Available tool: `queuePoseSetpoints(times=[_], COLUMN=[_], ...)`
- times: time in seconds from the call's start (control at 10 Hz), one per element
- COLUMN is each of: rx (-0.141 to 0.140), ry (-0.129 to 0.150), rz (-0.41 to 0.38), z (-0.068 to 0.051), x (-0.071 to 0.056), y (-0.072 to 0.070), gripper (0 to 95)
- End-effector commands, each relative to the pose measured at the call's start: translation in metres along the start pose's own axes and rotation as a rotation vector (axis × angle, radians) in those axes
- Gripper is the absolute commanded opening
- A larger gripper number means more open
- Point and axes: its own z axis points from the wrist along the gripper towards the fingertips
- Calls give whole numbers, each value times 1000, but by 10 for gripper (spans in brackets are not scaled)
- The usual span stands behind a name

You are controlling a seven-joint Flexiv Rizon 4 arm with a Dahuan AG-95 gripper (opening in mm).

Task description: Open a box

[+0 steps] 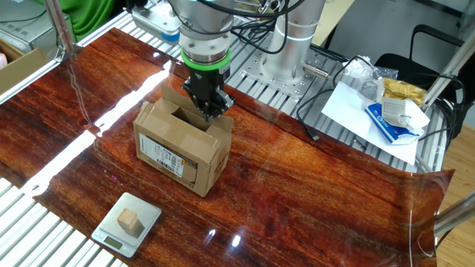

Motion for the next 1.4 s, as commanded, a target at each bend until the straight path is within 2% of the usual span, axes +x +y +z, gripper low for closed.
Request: queuePoseSetpoints(times=[0.1,0.4,1.0,1.3,1.4], rx=[-1,-1,-3,5,7], ry=[-3,-3,-1,-7,-11], rz=[0,2,10,3,-6], z=[2,4,5,6,5], x=[5,10,9,6,0], y=[-1,-1,0,1,2], gripper=[0,0,0,0,0])
